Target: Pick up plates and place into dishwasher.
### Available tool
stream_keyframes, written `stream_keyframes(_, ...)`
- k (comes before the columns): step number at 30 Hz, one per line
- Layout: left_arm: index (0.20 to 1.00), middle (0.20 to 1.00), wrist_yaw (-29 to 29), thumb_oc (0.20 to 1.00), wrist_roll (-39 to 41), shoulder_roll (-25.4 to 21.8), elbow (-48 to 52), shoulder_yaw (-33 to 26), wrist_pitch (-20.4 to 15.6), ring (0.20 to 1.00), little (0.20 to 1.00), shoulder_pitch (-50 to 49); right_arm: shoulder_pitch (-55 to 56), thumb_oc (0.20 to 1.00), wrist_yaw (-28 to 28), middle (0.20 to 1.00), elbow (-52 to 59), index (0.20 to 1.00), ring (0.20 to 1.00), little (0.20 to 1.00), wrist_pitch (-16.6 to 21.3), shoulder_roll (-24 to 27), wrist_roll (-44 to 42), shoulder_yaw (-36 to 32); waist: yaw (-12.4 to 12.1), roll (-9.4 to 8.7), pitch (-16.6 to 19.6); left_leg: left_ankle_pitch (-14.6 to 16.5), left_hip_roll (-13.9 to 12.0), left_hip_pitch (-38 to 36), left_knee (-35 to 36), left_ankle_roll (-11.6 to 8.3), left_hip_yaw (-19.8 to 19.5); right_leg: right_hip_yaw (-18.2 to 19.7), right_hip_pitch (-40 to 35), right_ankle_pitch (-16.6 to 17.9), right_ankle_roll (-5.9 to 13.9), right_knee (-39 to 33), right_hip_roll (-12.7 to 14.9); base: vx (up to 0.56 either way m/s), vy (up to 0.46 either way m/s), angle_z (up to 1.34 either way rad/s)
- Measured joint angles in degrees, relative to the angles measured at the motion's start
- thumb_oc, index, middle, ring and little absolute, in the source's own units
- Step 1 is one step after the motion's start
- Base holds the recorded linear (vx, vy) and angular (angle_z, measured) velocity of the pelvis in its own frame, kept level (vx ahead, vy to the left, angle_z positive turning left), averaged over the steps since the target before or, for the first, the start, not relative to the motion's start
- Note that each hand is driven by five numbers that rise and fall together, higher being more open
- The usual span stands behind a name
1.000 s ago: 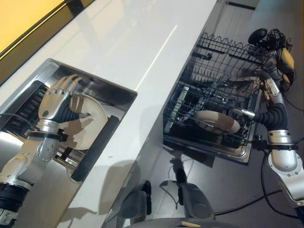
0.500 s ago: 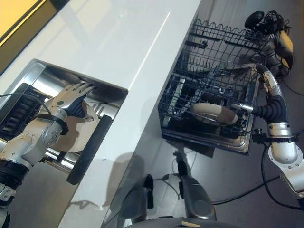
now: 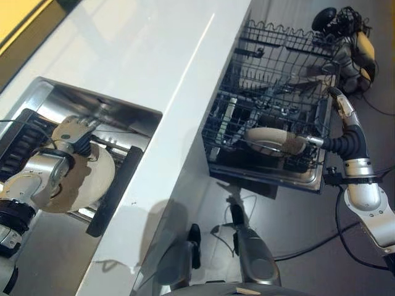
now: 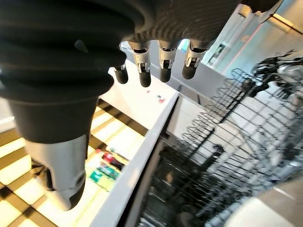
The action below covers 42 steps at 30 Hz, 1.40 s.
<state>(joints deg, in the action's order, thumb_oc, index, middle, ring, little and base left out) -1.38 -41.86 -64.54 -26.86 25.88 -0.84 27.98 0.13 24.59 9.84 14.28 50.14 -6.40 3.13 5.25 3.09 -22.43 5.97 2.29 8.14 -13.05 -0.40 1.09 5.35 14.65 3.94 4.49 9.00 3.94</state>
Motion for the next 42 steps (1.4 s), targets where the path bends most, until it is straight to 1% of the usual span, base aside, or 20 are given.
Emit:
stream_keyframes(1,1.000,1.000,2.1,1.000,0.3,0.0,0.1,0.0,-0.1,1.000,1.000,0.7,0.0,1.000,0.1,1.000,0.0,1.000,1.000,1.000,0.0,0.0,0.2,0.0,0.2,0.04,0.0,0.0,-0.1,0.2,0.0,-0.03,0.0,-0.1,0.0,0.3,-0.41,-0.2,-0.1,-0.02,0.030,0.09)
stream_keyframes(4,1.000,1.000,7.5,1.000,1.4,0.0,0.9,0.1,-0.2,1.000,1.000,1.7,-0.4,1.000,0.1,1.000,0.0,1.000,1.000,1.000,-0.1,0.1,0.3,0.0,0.5,0.56,-0.3,0.0,-0.2,0.3,0.1,-0.06,0.0,-0.3,0.0,0.4,-0.59,-0.3,-0.1,0.00,0.006,0.01)
stream_keyframes(7,1.000,1.000,10.6,1.000,2.7,0.0,1.2,0.1,-0.2,1.000,1.000,2.5,-0.4,1.000,0.1,1.000,0.0,1.000,1.000,1.000,-0.9,0.1,0.3,0.0,0.3,0.62,-0.4,0.0,-0.2,0.3,0.1,-0.08,-0.2,-0.5,0.0,0.4,-0.62,-0.3,-0.1,0.00,0.000,0.00)
stream_keyframes(13,1.000,1.000,13.7,1.000,3.4,0.0,2.9,0.0,-0.8,1.000,1.000,2.9,-0.5,1.000,0.3,1.000,0.0,1.000,1.000,1.000,-2.0,0.1,0.3,0.0,0.3,1.26,-1.1,0.0,-0.1,0.4,0.1,-0.12,-0.9,-1.3,-0.3,0.3,-0.76,-0.4,0.1,0.00,-0.013,0.07)
stream_keyframes(19,1.000,1.000,13.6,1.000,4.5,0.0,3.2,-0.1,-1.8,1.000,1.000,2.4,-0.6,1.000,0.3,1.000,0.0,1.000,1.000,1.000,-2.3,-0.1,1.4,0.0,0.0,1.28,-1.1,-0.1,-0.1,0.3,0.2,-0.18,-1.2,-1.6,-0.6,0.3,-0.81,-0.5,0.2,0.03,-0.016,0.03)
stream_keyframes(22,1.000,1.000,10.1,1.000,4.5,0.9,3.1,-0.4,-1.5,1.000,1.000,1.2,-0.6,1.000,0.3,1.000,0.0,1.000,1.000,1.000,-3.1,-0.3,1.5,0.0,0.0,1.27,-1.1,-0.1,-0.1,-0.8,0.5,-0.20,-1.4,-1.9,-1.7,0.3,-0.83,-0.9,0.1,0.05,-0.016,0.04)
stream_keyframes(23,1.000,1.000,8.3,1.000,4.5,1.0,3.1,-0.5,-1.3,1.000,1.000,0.6,-0.6,1.000,0.3,1.000,0.0,1.000,1.000,1.000,-3.4,-0.3,1.5,0.0,-0.1,1.20,-1.2,-0.1,-0.2,-1.2,0.6,-0.21,-1.5,-2.0,-2.3,0.2,-0.85,-1.1,0.1,0.06,-0.024,0.03)
stream_keyframes(24,1.000,1.000,5.4,1.000,4.6,1.7,3.2,-2.2,-0.9,1.000,1.000,-0.7,-0.6,1.000,0.3,1.000,0.0,1.000,1.000,1.000,-3.5,-0.4,1.7,0.0,-0.2,1.12,-1.2,-0.1,-0.2,-1.6,0.8,-0.21,-1.5,-2.0,-2.6,0.2,-0.90,-1.1,0.1,0.08,-0.032,0.01)
stream_keyframes(25,1.000,1.000,3.5,1.000,4.6,2.7,3.1,-4.2,-0.4,1.000,1.000,-1.8,-0.6,1.000,0.3,1.000,0.0,1.000,1.000,1.000,-3.5,-0.4,1.8,0.0,-0.5,1.11,-1.2,-0.1,-0.2,-1.8,0.9,-0.21,-1.5,-2.1,-2.7,0.2,-0.94,-1.1,0.1,0.09,-0.034,0.00)
stream_keyframes(27,1.000,1.000,-3.0,1.000,4.6,4.9,3.3,-8.8,0.5,1.000,1.000,-3.8,-0.6,1.000,0.3,1.000,0.0,1.000,1.000,1.000,-4.9,-1.5,1.9,0.0,-1.3,1.00,-1.3,-0.2,-0.3,-2.6,1.2,-0.28,-1.6,-2.1,-3.5,0.1,-1.01,-1.2,0.1,0.09,-0.018,0.00)
stream_keyframes(28,1.000,1.000,-5.5,1.000,4.8,5.1,3.4,-10.3,0.6,1.000,1.000,-4.4,-0.7,1.000,0.3,1.000,0.1,1.000,1.000,1.000,-5.4,-2.1,2.0,0.0,-1.6,0.92,-1.2,-0.2,-0.3,-2.9,1.2,-0.28,-1.6,-2.2,-3.8,0.1,-1.02,-1.2,0.0,0.11,-0.010,0.03)
stream_keyframes(30,1.000,1.000,-9.7,1.000,7.1,5.1,5.8,-15.8,1.3,1.000,1.000,-7.3,-0.8,1.000,0.3,1.000,0.2,1.000,1.000,1.000,-6.3,-2.5,2.0,0.1,-2.0,0.61,-1.4,-0.2,-0.3,-3.6,1.5,-0.26,-1.9,-2.5,-4.5,-0.1,-1.01,-1.3,0.1,0.11,-0.014,0.08)
stream_keyframes(31,1.000,1.000,-11.8,1.000,8.2,5.1,8.0,-19.7,1.5,1.000,1.000,-9.4,-0.7,1.000,0.2,1.000,0.2,1.000,1.000,1.000,-6.5,-2.6,2.0,0.0,-2.2,0.33,-1.3,-0.2,-0.3,-3.8,1.5,-0.26,-2.2,-2.8,-4.8,-0.2,-1.07,-1.3,0.1,0.12,-0.018,0.09)
stream_keyframes(33,1.000,1.000,-14.9,1.000,11.0,6.1,12.1,-26.1,1.6,1.000,1.000,-12.5,0.1,1.000,0.2,1.000,0.2,1.000,1.000,1.000,-6.8,-2.9,2.0,-0.3,-3.3,-0.14,-1.2,-0.3,-0.4,-4.9,2.1,-0.39,-2.7,-3.0,-5.9,-0.3,-1.18,-1.6,0.0,0.11,-0.024,0.12)
stream_keyframes(35,1.000,1.000,-17.6,1.000,12.6,6.2,14.8,-30.2,1.6,1.000,1.000,-15.4,0.9,1.000,-0.4,1.000,0.5,1.000,1.000,1.000,-6.8,-3.8,1.9,-0.7,-4.0,-0.46,-1.0,-0.4,-0.5,-6.2,2.8,-0.45,-3.3,-3.7,-7.4,-0.6,-1.25,-2.2,0.0,0.10,-0.031,0.12)
stream_keyframes(37,1.000,1.000,-20.8,1.000,14.2,6.4,17.0,-34.5,1.5,1.000,1.000,-17.0,2.8,1.000,-1.0,1.000,1.4,1.000,1.000,1.000,-6.8,-4.5,1.8,-1.6,-5.1,-1.21,-0.3,-0.5,-0.7,-6.6,3.3,-0.59,-3.5,-4.0,-7.7,-0.7,-1.38,-2.4,0.0,0.08,-0.034,0.07)
stream_keyframes(40,1.000,1.000,-25.2,1.000,15.4,7.0,17.1,-38.4,1.5,1.000,1.000,-17.2,5.3,1.000,-2.4,1.000,1.7,1.000,1.000,1.000,-6.8,-5.6,1.6,-3.1,-6.0,-2.01,1.1,-0.6,-0.8,-6.8,3.4,-0.68,-4.2,-4.5,-8.5,-0.7,-1.40,-3.1,0.0,0.07,-0.026,0.14)
stream_keyframes(42,1.000,1.000,-26.3,1.000,15.7,7.0,17.1,-41.0,1.2,1.000,1.000,-17.9,6.6,1.000,-3.1,1.000,2.2,1.000,1.000,1.000,-6.8,-6.4,1.2,-3.2,-6.2,-2.64,2.2,-0.7,-1.0,-6.9,3.7,-0.79,-4.6,-4.9,-8.8,-0.7,-1.44,-3.4,0.0,0.04,-0.031,0.11)
